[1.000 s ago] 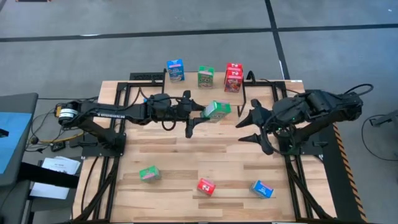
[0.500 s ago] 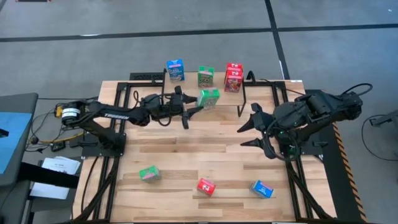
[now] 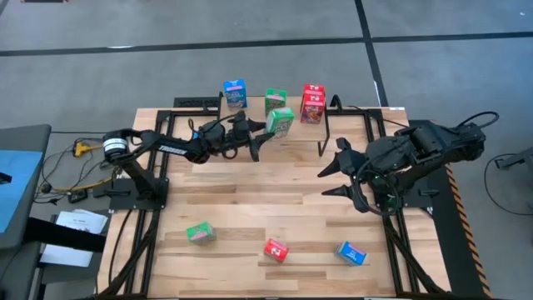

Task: Stack cereal on shelf
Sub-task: Put the right green cereal box on the shelf aligned with the other green cereal box

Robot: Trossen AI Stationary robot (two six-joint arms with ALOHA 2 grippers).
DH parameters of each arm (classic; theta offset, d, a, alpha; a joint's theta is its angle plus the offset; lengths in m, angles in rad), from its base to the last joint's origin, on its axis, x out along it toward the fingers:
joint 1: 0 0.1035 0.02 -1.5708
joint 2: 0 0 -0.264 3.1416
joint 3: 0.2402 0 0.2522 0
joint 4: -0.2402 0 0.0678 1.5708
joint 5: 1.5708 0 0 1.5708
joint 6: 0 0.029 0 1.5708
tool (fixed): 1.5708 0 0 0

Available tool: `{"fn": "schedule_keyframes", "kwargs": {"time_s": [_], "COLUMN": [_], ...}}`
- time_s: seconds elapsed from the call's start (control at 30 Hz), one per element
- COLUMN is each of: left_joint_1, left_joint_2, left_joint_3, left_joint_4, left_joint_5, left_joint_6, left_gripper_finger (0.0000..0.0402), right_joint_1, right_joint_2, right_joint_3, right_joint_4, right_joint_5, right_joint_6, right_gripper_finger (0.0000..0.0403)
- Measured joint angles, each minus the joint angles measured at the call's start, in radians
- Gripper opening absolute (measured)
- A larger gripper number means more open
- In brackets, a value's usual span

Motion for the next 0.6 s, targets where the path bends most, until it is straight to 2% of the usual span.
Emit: {"fn": "schedule_keyframes", "kwargs": {"time_s": [0.33,0.6], "left_joint_1": [0.063,0.058], "left_joint_2": [0.001,0.001], "left_joint_3": [0.0,0.0], "left_joint_4": [-0.031,-0.036], "left_joint_5": [0.005,0.01], "left_joint_6": [-0.047,0.003], "left_gripper_finger": [0.0188,0.0188], "right_joint_1": [0.0,0.0], "right_joint_2": [0.0,0.0], "right_joint_3": [0.0,0.0], "right_joint_4": [-0.002,-0.002], "right_joint_5": [0.0,0.0], "right_joint_6": [0.0,0.001], "right_gripper_finger": [0.0255,0.0255]}}
